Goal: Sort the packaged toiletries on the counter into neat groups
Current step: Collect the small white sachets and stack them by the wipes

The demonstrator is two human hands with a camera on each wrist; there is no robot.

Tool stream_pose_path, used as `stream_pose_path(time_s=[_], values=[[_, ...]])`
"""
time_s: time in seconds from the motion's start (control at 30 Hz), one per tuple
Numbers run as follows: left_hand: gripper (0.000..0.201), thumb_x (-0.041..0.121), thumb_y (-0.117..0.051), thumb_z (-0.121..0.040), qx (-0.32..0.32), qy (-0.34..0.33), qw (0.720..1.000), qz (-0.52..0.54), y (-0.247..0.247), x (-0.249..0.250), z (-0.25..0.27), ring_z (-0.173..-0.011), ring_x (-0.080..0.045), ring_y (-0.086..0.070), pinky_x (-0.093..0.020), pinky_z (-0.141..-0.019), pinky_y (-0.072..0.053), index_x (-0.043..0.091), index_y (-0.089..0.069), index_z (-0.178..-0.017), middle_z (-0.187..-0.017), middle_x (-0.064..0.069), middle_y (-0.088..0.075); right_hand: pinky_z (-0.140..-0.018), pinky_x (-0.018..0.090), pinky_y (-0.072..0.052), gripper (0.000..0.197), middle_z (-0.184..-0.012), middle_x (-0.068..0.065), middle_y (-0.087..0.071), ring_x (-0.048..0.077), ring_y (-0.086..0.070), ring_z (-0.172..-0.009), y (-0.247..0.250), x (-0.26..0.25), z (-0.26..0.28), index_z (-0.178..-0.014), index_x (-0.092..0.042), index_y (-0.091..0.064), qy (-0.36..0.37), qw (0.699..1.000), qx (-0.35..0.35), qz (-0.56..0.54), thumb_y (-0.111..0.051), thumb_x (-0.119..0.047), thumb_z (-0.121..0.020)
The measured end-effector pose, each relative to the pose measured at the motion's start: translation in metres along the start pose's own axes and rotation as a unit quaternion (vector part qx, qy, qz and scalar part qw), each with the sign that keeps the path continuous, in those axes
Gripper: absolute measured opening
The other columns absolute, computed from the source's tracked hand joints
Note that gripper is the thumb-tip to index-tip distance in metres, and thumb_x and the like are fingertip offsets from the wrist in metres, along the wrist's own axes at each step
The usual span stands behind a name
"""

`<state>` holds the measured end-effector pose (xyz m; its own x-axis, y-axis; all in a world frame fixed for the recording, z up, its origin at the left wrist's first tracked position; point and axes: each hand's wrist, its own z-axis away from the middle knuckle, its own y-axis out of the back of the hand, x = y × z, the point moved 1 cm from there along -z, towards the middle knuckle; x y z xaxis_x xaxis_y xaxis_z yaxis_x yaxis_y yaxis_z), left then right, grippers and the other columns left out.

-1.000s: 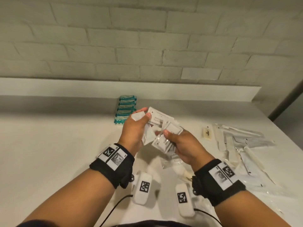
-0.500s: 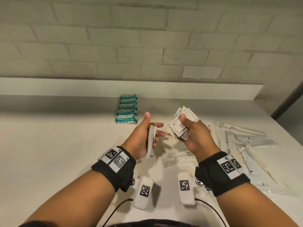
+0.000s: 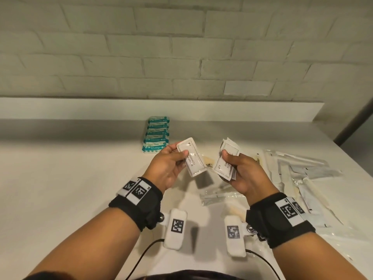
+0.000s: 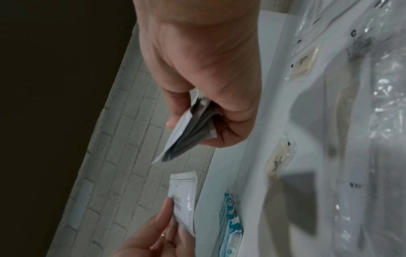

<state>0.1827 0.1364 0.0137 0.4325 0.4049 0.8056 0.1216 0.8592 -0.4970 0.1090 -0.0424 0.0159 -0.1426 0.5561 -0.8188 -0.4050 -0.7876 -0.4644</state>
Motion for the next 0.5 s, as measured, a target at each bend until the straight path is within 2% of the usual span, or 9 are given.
stream_pose_path(time_s=[0.1,0.2,0.3,0.37,0.4,0.5], values=[[0.023,-0.005,-0.056,-0.09,-0.006,-0.01,0.999,-0.043,0.0,0.0,0.001,-0.061,-0.01,-0.07,-0.021,-0.05,-0.054,0.016,-0.059,-0.1,-0.078,-0.001,-0.073,-0.066,0.039,-0.058,0.011,-0.079,0.004,-0.069,0.02,-0.069,-0.072,-0.003,-0.004,0.001,-0.092,-0.011,-0.066,0.013,1.0,-0.012,0.007,-0.058,-0.003,-0.089],[0.021,-0.004,-0.057,-0.089,-0.039,-0.055,0.991,-0.117,-0.005,0.0,0.005,-0.073,-0.016,-0.069,-0.026,-0.06,-0.056,0.014,-0.064,-0.098,-0.085,-0.003,-0.072,-0.079,0.054,-0.055,0.015,-0.091,0.01,-0.071,0.028,-0.071,-0.084,-0.011,-0.005,0.006,-0.101,-0.01,-0.065,0.017,0.998,-0.052,0.036,-0.056,-0.004,-0.09],[0.021,-0.003,-0.061,-0.087,-0.062,-0.091,0.985,-0.135,-0.015,-0.005,0.008,-0.08,-0.02,-0.069,-0.033,-0.072,-0.058,0.013,-0.068,-0.1,-0.089,-0.005,-0.072,-0.088,0.054,-0.052,0.031,-0.111,0.019,-0.068,0.036,-0.066,-0.104,-0.023,0.002,0.012,-0.119,-0.006,-0.059,0.02,0.993,-0.093,0.072,-0.058,-0.005,-0.088],[0.021,0.004,-0.062,-0.089,-0.06,-0.08,0.988,-0.122,-0.018,-0.009,0.008,-0.085,-0.021,-0.068,-0.037,-0.079,-0.057,0.016,-0.066,-0.105,-0.096,-0.007,-0.072,-0.088,0.052,-0.053,0.032,-0.112,0.019,-0.068,0.035,-0.066,-0.102,-0.027,0.005,0.01,-0.122,-0.005,-0.057,0.058,0.994,-0.069,0.062,-0.057,-0.001,-0.09],[0.02,0.008,-0.061,-0.091,-0.066,-0.059,0.988,-0.125,-0.018,-0.011,0.01,-0.085,-0.021,-0.068,-0.037,-0.078,-0.056,0.015,-0.063,-0.108,-0.097,-0.008,-0.071,-0.086,0.051,-0.054,0.03,-0.107,0.017,-0.068,0.034,-0.066,-0.098,-0.028,0.005,0.008,-0.121,-0.006,-0.057,0.077,0.995,-0.049,0.05,-0.056,0.0,-0.091],[0.019,0.009,-0.053,-0.096,-0.108,0.009,0.98,-0.169,-0.016,-0.017,0.015,-0.071,-0.022,-0.07,-0.031,-0.063,-0.057,0.009,-0.06,-0.114,-0.093,-0.011,-0.073,-0.071,0.042,-0.057,0.021,-0.091,0.009,-0.065,0.027,-0.064,-0.086,-0.023,0.0,0.005,-0.111,-0.01,-0.058,0.101,0.994,-0.027,0.043,-0.054,-0.001,-0.092]])
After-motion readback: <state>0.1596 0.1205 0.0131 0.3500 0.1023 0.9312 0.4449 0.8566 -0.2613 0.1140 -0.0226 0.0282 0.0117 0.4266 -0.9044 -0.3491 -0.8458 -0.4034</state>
